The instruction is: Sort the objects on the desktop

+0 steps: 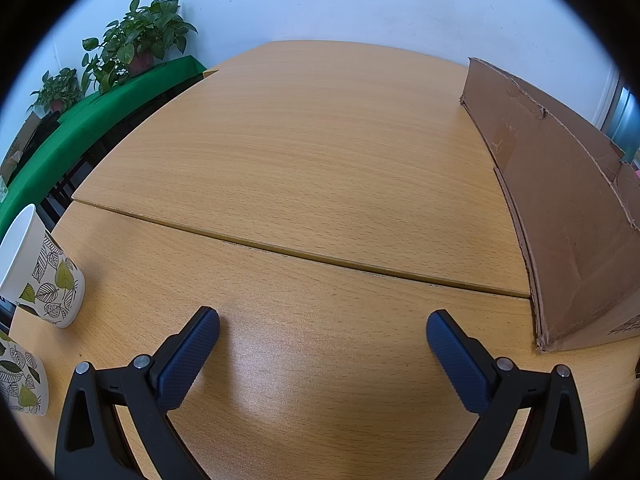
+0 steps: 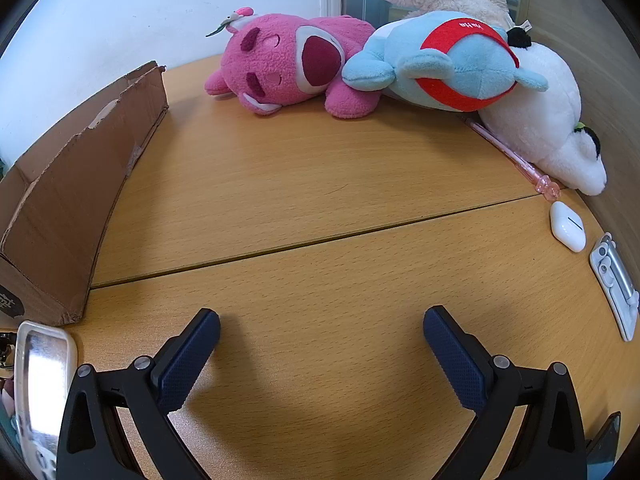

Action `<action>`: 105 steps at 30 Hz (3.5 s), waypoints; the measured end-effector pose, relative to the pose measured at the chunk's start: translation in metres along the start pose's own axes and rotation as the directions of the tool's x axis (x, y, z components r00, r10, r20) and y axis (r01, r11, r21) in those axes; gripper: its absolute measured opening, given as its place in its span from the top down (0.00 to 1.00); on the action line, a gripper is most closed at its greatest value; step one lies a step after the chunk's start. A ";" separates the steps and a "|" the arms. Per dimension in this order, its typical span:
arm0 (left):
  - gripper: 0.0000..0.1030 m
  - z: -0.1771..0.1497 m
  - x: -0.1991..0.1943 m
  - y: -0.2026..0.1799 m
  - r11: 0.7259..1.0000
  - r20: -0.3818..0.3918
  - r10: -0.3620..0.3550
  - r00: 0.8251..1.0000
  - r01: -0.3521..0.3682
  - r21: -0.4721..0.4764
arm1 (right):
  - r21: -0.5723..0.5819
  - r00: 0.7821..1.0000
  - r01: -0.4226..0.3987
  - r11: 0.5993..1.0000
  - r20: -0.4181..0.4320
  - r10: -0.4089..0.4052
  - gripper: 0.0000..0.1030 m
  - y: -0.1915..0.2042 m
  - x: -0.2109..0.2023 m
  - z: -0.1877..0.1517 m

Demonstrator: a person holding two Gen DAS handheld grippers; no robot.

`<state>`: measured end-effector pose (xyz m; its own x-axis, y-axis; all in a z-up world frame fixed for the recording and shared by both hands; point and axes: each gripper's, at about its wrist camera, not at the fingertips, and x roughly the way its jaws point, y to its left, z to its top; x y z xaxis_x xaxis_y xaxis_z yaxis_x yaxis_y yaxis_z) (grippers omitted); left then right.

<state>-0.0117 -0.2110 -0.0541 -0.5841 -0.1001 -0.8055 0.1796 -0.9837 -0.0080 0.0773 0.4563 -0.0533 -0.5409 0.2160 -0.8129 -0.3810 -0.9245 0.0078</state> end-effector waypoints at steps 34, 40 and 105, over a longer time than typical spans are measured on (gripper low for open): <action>0.00 0.000 0.000 0.000 1.000 0.000 -0.001 1.000 0.001 0.001 | -0.001 1.000 0.000 1.000 0.000 0.000 0.00 0.000 0.000 0.000; 0.00 0.000 0.000 0.000 1.000 0.000 -0.001 1.000 0.001 0.002 | -0.001 1.000 0.000 1.000 0.000 0.000 0.00 0.000 0.000 0.000; 0.01 -0.004 -0.096 -0.060 0.981 0.191 -0.187 0.964 0.174 0.084 | -0.267 0.894 -0.427 0.864 0.019 0.447 0.00 0.123 -0.052 0.009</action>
<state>0.0361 -0.1415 0.0212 -0.7475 0.0589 -0.6617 0.0086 -0.9951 -0.0984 0.0519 0.3340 -0.0051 -0.6681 -0.2143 -0.7125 0.1012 -0.9749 0.1982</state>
